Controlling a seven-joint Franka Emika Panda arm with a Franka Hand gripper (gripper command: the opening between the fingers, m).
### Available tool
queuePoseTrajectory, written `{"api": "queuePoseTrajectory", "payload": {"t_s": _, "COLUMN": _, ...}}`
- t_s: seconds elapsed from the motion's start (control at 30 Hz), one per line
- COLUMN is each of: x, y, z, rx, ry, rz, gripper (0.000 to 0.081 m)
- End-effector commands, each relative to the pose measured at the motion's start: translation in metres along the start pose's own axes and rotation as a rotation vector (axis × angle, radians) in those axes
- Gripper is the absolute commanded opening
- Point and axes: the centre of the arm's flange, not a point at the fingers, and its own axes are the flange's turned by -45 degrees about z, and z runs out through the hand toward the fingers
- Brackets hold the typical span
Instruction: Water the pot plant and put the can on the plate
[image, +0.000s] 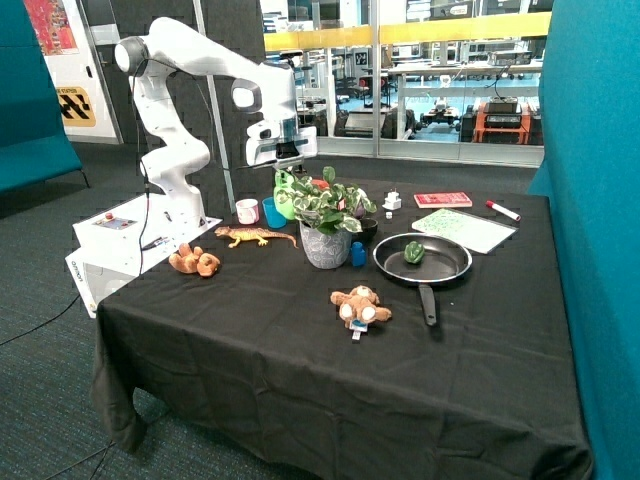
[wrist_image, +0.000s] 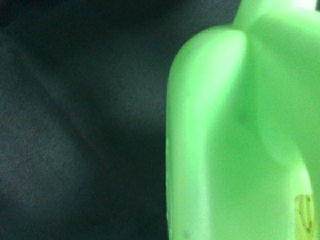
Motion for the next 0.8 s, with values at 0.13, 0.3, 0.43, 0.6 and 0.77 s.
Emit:
{"api": "queuePoseTrajectory", "payload": {"t_s": 0.13, "x": 0.004, "y": 0.012, "z": -0.006, "rx": -0.0007, "ry": 0.0029, "rz": 0.022, "gripper": 0.0}}
{"api": "queuePoseTrajectory", "payload": {"t_s": 0.3, "x": 0.008, "y": 0.013, "z": -0.009, "rx": -0.0007, "ry": 0.0029, "rz": 0.016, "gripper": 0.0}}
{"api": "queuePoseTrajectory", "payload": {"t_s": 0.43, "x": 0.011, "y": 0.011, "z": -0.011, "rx": -0.0007, "ry": 0.0029, "rz": 0.004, "gripper": 0.0}}
{"api": "queuePoseTrajectory", "payload": {"t_s": 0.6, "x": 0.012, "y": 0.009, "z": -0.01, "rx": -0.0007, "ry": 0.0029, "rz": -0.013, "gripper": 0.0}}
{"api": "queuePoseTrajectory", "payload": {"t_s": 0.77, "x": 0.012, "y": 0.007, "z": -0.008, "rx": -0.0008, "ry": 0.0029, "rz": -0.025, "gripper": 0.0}}
